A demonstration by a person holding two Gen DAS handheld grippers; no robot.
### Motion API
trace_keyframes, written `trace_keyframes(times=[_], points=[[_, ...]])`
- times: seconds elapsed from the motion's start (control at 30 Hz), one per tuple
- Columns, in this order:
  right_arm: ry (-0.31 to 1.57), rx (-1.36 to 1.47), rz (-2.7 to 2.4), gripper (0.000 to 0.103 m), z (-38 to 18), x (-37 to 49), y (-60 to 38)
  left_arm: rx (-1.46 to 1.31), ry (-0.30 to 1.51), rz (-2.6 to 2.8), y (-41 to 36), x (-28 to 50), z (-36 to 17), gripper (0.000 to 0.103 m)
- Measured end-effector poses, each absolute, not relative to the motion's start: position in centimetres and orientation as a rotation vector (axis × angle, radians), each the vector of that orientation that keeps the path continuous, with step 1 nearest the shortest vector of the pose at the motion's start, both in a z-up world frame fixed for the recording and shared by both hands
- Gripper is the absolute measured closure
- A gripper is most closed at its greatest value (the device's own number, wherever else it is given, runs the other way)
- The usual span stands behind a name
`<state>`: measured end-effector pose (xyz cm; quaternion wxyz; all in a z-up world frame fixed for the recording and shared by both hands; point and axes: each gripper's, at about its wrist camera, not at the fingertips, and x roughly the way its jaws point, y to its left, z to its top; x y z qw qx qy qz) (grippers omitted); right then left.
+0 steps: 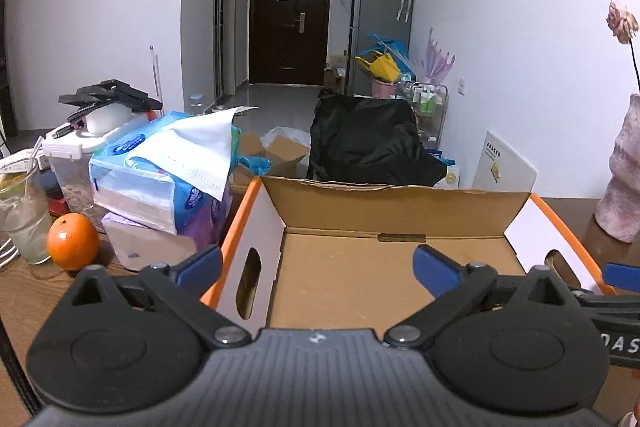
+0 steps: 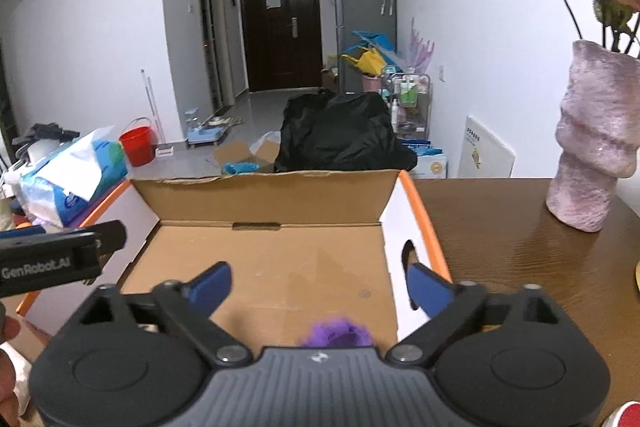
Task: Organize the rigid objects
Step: 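Open the right tool dropping the purple cap while the left tool releases the tape roll into the box, then withdraw both open tools from the box back over the table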
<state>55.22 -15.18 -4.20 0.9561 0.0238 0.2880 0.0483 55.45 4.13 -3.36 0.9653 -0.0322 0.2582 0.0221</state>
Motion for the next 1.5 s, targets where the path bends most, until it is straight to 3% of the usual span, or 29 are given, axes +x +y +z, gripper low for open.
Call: trace_keyframes(times=[0.87,1.5], points=[[0.545,0.046,0.107,0.001,-3.3,53.7,-15.3,-0.047,0.559,0.087,4.4,54.9,-3.2,0.0],[0.472,0.041,0.127,0.001,-1.5,48.8,-16.4,-0.063,0.478,0.073,5.6,49.1,-0.5,0.0]])
